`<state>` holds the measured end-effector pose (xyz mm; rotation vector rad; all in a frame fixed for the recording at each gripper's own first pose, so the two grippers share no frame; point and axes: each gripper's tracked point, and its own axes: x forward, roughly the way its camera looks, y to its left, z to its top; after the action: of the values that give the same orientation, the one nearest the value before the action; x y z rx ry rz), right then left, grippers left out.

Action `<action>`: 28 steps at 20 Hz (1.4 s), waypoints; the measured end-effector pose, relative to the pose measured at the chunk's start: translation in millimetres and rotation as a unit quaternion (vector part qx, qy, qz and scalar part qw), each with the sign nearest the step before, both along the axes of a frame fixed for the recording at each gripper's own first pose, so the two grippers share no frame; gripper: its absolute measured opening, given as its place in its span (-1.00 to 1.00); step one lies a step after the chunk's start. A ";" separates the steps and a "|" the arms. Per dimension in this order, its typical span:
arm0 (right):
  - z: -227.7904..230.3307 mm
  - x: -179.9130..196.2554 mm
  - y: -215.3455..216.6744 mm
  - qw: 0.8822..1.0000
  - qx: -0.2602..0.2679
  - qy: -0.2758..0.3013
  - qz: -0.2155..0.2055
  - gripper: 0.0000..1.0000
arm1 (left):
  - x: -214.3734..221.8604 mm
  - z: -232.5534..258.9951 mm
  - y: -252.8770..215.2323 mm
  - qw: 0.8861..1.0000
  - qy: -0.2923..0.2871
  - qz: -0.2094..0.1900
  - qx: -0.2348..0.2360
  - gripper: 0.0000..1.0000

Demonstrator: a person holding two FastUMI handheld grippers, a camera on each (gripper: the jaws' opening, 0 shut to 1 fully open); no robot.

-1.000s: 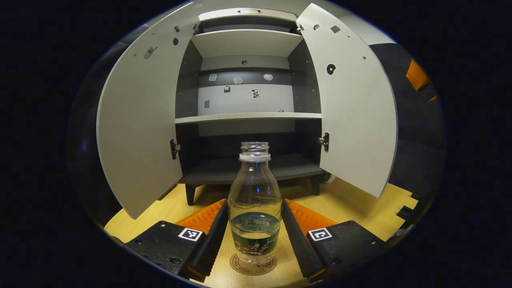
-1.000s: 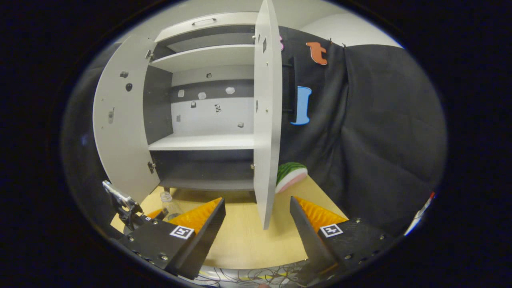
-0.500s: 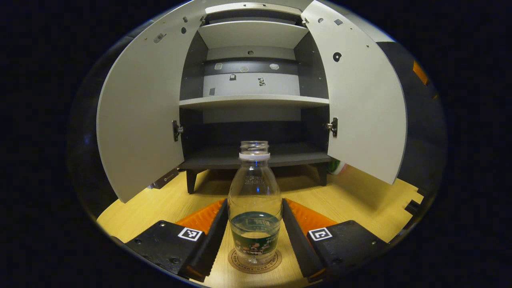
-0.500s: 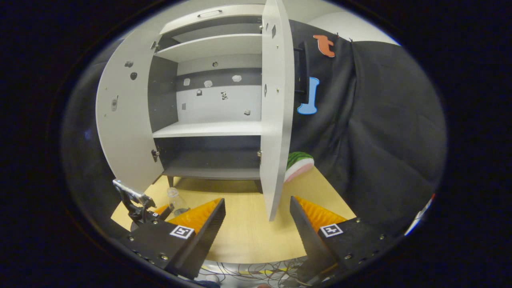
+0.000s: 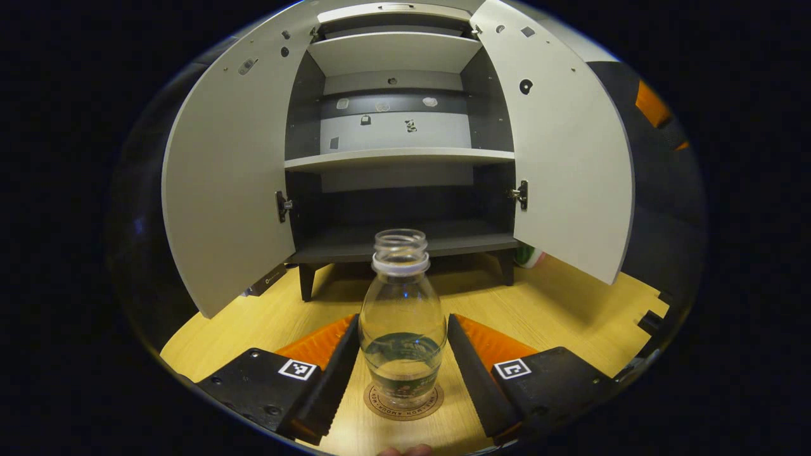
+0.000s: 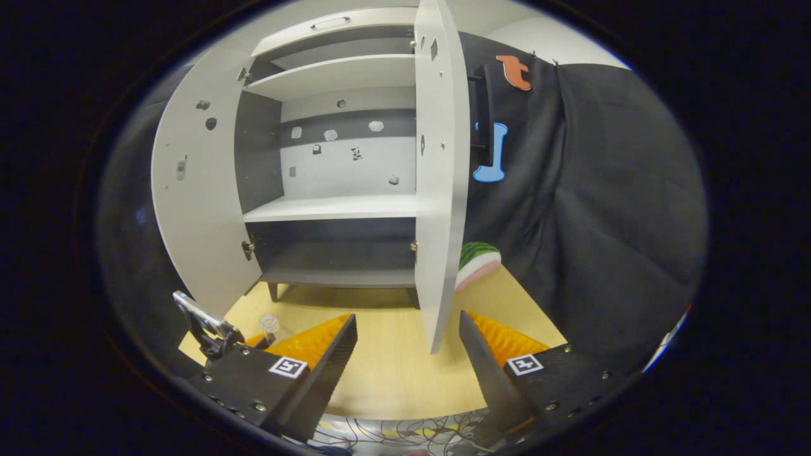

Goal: Grasp the bottle in the cabinet with the left hand and place it on the coaster, then close the right door with the right hand and the left door with the left hand.

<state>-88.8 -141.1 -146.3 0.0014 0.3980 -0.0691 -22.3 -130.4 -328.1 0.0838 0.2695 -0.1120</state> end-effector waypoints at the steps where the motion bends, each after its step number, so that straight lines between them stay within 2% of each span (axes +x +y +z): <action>1: 1.3 0.9 -0.7 1.000 0.000 -0.001 0.000 0.97 | -0.8 2.3 0.6 1.000 0.001 0.001 0.000 0.75; 6: 9.8 4.7 -4.7 1.000 0.006 -0.010 -0.002 0.98 | 3.1 31.2 5.4 1.000 -0.015 0.010 0.001 0.75; 8: 22.4 7.1 -11.5 1.000 0.005 -0.024 -0.004 0.97 | 3.5 50.1 5.8 1.000 -0.023 0.014 -0.013 0.75; 14: 85.5 25.5 -55.5 0.995 0.027 -0.091 -0.025 0.97 | 5.6 137.9 4.7 0.997 -0.070 0.018 -0.028 0.74; 19: 138.1 54.4 -92.4 0.989 0.037 -0.138 -0.027 0.98 | 4.4 207.8 9.6 0.993 -0.105 0.023 -0.039 0.73; 22: 159.5 72.5 -108.3 0.987 0.042 -0.154 -0.022 0.94 | -1.8 226.0 17.8 0.993 -0.104 0.029 -0.041 0.72; 26: 145.5 94.4 -109.6 0.991 0.045 -0.129 0.003 1.00 | -10.4 233.4 31.0 0.993 -0.098 0.042 -0.041 0.74; 28: 147.9 97.3 -105.7 0.989 0.042 -0.138 0.012 0.97 | -13.6 234.1 38.0 0.993 -0.097 0.050 -0.037 0.74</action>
<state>8.5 -246.8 1.5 0.0878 0.1238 -0.0287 -35.9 -92.4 -94.0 0.0079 0.0747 -0.0139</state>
